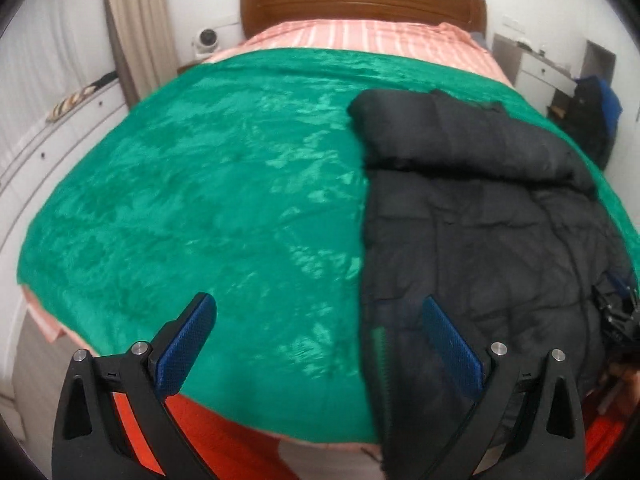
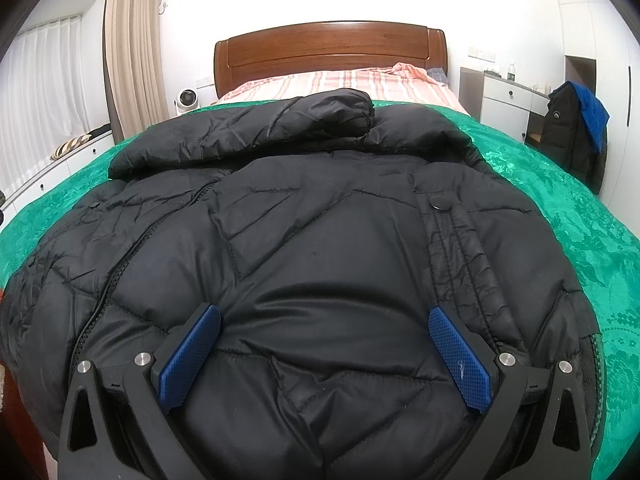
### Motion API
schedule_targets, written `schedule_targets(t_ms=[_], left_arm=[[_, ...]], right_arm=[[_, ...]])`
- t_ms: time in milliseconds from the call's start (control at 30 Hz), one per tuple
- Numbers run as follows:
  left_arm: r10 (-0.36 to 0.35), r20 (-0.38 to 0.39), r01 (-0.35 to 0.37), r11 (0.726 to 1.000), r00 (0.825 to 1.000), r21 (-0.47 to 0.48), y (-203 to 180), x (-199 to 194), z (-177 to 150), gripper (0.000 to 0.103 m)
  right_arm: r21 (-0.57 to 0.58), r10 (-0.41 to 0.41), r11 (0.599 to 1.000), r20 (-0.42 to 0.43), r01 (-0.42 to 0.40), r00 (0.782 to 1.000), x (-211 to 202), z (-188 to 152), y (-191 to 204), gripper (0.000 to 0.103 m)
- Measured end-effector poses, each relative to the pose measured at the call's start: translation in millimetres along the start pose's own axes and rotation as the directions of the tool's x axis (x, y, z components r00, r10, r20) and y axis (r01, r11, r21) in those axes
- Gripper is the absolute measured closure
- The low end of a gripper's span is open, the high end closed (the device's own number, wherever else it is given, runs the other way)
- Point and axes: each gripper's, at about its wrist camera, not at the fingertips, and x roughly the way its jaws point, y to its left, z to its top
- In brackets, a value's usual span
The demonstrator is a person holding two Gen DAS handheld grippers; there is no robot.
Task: Fold large clothes
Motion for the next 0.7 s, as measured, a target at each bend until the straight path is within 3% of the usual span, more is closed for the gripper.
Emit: schedule_targets(t_ms=[700], left_arm=[[0.005, -0.054, -0.006, 1.0, 0.999, -0.016, -10.1, 6.2, -15.0, 0.0]], right_arm=[[0.0, 0.0, 1.0, 0.0, 0.0, 1.0, -0.2, -0.1, 0.1, 0.0]])
